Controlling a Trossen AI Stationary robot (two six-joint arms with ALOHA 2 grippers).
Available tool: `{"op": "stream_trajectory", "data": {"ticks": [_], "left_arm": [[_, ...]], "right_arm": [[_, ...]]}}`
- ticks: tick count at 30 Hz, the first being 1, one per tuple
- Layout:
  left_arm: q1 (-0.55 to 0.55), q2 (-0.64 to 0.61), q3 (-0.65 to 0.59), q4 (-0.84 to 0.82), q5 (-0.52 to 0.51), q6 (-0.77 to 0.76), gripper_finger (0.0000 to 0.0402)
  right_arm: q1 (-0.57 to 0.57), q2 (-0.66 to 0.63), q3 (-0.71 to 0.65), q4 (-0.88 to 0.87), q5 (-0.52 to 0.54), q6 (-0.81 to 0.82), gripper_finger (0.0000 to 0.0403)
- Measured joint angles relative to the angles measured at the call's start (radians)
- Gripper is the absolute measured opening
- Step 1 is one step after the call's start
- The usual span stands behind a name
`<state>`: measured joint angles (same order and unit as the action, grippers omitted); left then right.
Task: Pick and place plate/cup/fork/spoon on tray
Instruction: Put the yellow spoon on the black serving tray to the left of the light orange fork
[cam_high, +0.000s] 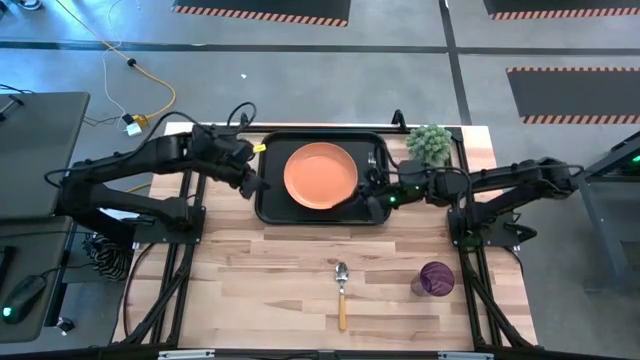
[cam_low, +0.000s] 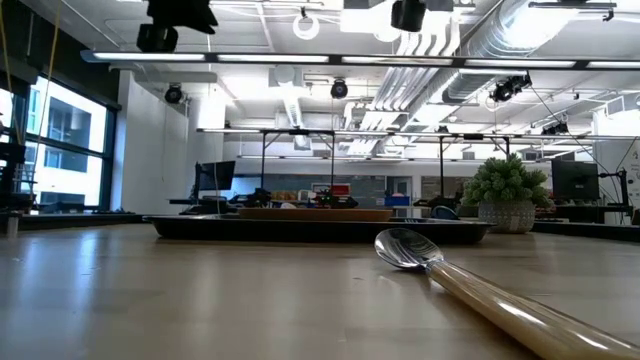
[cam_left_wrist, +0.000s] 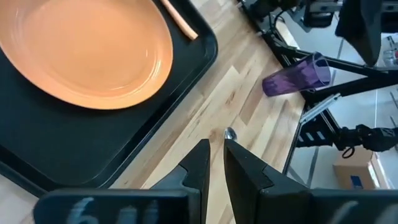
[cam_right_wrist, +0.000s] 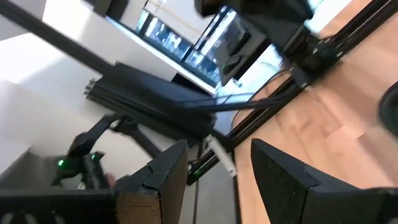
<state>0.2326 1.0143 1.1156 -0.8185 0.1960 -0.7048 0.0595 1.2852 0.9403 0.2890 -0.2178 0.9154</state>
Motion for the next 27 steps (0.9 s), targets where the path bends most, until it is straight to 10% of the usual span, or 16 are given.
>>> {"op": "stream_trajectory", "data": {"ticks": [13, 27], "left_arm": [[-0.095, -0.018, 0.000, 0.000, -0.059, 0.000, 0.0037], [-0.125, -0.018, 0.000, -0.001, -0.057, 0.089, 0.0037]], "right_arm": [[0.143, -0.001, 0.352, -0.452, 0.284, -0.187, 0.0167], [0.278, 0.004, 0.536, -1.103, 0.538, 0.211, 0.0167]]}}
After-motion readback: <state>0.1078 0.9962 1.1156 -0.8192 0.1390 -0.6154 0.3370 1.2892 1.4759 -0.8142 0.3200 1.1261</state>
